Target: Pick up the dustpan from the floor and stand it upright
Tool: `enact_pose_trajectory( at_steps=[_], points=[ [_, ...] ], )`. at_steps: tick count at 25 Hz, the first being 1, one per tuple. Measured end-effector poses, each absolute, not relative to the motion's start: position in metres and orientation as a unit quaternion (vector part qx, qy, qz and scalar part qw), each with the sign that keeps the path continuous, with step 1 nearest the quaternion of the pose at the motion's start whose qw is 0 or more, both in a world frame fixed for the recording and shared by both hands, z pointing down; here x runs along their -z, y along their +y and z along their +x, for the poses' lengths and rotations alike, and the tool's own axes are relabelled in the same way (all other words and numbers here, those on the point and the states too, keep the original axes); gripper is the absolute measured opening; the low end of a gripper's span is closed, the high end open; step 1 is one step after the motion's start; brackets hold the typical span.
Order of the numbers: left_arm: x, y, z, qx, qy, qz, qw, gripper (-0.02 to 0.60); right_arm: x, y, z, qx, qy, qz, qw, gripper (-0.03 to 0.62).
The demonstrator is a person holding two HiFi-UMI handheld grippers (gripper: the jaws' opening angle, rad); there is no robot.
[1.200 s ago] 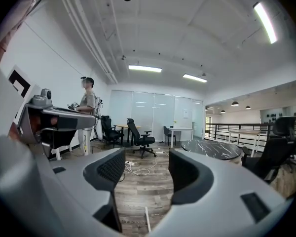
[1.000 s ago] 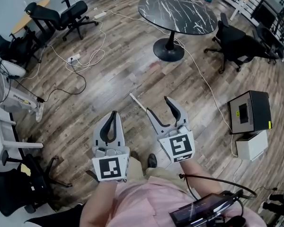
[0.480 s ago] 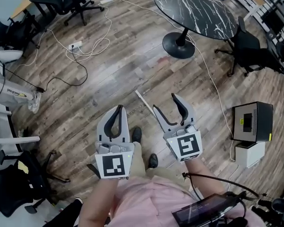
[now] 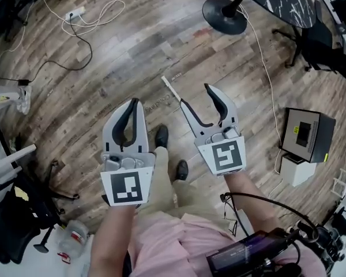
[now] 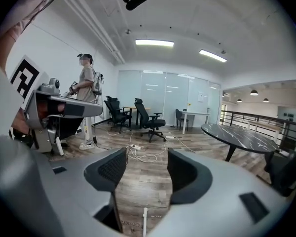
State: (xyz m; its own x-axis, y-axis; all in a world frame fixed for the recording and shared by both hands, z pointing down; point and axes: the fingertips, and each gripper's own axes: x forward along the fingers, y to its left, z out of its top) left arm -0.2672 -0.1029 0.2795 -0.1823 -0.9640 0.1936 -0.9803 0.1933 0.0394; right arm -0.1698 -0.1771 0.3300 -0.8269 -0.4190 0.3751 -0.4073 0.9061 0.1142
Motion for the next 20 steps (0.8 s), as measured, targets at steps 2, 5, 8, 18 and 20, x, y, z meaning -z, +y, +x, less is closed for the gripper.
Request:
enact_pose_trajectory(
  at_steps=[2, 5, 8, 18, 20],
  points=[
    [-0.298, -0.110, -0.274, -0.049, -0.767, 0.632, 0.099, 0.014, -0.351, -0.184, -0.178, 0.009, -0.954, 0.215, 0.207, 0.259],
    [-0.325, -0.119, -0.287, -0.052, -0.764, 0.633, 0.111, 0.014, -0.383, -0.193, -0.189, 0.004, -0.952, 0.211, 0.223, 0.256],
    [-0.352, -0.126, -0.297, -0.054, -0.759, 0.637, 0.123, 0.012, -0.416, -0.199, -0.200, 0.000, -0.949, 0.205, 0.241, 0.253],
    [-0.435, -0.149, -0.319, -0.078, -0.745, 0.647, 0.144, 0.012, -0.515, -0.213, -0.225, -0.021, -0.938, 0.187, 0.290, 0.252],
    [-0.451, -0.152, -0.321, -0.080, -0.743, 0.648, 0.148, 0.012, -0.535, -0.216, -0.228, -0.022, -0.937, 0.182, 0.298, 0.250]
  ],
)
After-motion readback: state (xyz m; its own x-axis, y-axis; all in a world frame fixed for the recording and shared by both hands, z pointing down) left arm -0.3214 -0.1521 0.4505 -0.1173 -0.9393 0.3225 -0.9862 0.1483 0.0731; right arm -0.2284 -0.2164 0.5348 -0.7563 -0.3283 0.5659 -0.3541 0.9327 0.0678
